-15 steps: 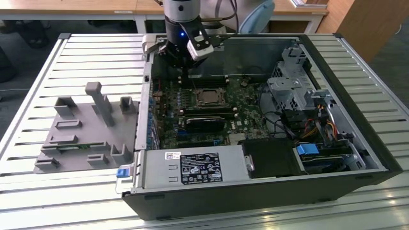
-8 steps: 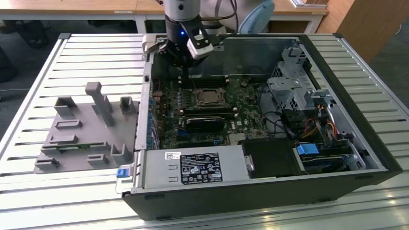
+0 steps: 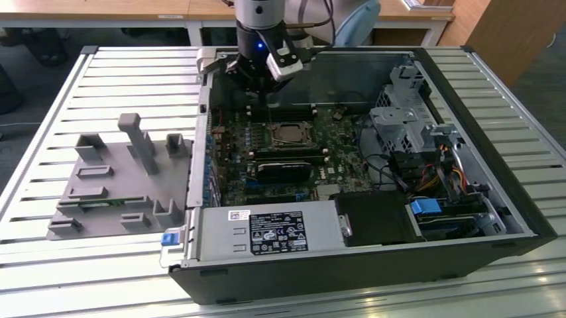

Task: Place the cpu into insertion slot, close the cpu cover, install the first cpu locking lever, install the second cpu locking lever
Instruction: 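Install the first cpu locking lever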

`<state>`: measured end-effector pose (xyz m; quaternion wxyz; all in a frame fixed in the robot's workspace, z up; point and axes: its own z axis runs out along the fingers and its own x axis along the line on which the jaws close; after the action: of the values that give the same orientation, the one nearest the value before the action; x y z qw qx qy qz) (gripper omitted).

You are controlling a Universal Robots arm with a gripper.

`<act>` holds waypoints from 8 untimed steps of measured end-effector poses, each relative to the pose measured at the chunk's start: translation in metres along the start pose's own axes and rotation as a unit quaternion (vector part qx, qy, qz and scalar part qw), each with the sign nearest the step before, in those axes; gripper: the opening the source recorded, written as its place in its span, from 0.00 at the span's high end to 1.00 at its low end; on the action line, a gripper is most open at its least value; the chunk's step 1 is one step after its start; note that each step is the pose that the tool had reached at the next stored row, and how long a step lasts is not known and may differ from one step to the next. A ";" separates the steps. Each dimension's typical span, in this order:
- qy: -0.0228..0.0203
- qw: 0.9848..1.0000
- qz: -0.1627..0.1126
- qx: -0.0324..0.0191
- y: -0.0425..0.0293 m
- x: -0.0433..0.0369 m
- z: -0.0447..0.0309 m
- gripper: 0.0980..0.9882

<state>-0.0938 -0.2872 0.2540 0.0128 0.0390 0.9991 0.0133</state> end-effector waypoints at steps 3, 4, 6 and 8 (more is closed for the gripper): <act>0.000 1.000 0.000 0.000 0.0006 -0.0082 0.0008 0.99; 0.000 1.000 0.000 0.000 0.0009 -0.0115 0.0011 0.99; 0.001 1.000 0.000 0.000 0.0013 -0.0173 0.0019 0.99; 0.001 1.000 0.000 0.000 0.0016 -0.0212 0.0029 0.99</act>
<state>-0.0725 -0.2872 0.2517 0.0119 0.0390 0.9991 0.0133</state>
